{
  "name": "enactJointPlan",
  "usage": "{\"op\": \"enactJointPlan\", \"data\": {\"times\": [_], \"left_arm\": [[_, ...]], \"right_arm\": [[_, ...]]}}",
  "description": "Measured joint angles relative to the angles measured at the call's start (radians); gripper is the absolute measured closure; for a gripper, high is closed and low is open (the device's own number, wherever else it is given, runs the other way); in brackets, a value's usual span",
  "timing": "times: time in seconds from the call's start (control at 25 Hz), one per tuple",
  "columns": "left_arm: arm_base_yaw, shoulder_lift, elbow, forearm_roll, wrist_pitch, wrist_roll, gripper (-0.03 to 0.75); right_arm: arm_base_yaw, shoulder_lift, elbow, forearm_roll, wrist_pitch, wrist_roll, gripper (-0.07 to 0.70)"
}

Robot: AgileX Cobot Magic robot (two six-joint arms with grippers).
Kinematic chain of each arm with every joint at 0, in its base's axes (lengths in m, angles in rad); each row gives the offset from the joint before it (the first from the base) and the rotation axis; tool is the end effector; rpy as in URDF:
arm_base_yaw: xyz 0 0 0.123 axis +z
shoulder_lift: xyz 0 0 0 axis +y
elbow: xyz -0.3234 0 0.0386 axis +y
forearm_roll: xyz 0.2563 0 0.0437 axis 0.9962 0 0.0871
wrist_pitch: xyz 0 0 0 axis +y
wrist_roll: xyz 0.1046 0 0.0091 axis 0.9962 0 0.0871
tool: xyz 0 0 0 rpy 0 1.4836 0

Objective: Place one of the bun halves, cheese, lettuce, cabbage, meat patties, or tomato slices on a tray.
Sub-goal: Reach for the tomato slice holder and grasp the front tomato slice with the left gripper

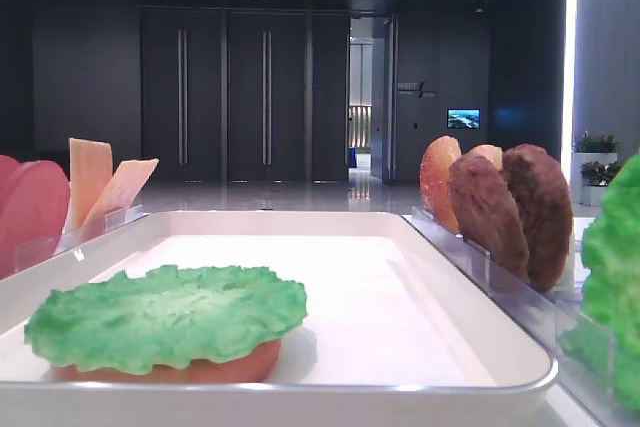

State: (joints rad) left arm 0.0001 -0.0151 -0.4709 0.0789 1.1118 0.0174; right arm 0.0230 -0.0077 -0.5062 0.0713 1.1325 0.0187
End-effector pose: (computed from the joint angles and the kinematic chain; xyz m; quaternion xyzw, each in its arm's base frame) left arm -0.0278 0.0074 0.2614 0.0053 0.8691 0.0437 0.4927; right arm -0.0318 0.0060 0.2701 -0.0048 0.8674 0.0459 0.4955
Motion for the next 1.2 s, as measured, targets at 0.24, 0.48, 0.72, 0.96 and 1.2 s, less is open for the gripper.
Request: {"op": "enactJointPlan", "data": {"times": [0.24, 0.48, 0.72, 0.96, 1.2], "left_arm": [[0.0, 0.0, 0.0, 0.001, 0.0, 0.0, 0.244], [0.0, 0.0, 0.0, 0.001, 0.0, 0.0, 0.244], [0.0, 0.003, -0.001, 0.001, 0.002, 0.0, 0.244], [0.0, 0.131, -0.035, 0.001, 0.038, 0.0, 0.244], [0.0, 0.321, -0.049, -0.009, 0.065, -0.005, 0.244]], "right_arm": [[0.0, 0.0, 0.0, 0.0, 0.0, 0.0, 0.218], [0.0, 0.0, 0.0, 0.0, 0.0, 0.0, 0.218], [0.0, 0.0, 0.0, 0.0, 0.0, 0.0, 0.218], [0.0, 0.0, 0.0, 0.0, 0.0, 0.0, 0.218], [0.0, 0.0, 0.0, 0.0, 0.0, 0.0, 0.218]]}}
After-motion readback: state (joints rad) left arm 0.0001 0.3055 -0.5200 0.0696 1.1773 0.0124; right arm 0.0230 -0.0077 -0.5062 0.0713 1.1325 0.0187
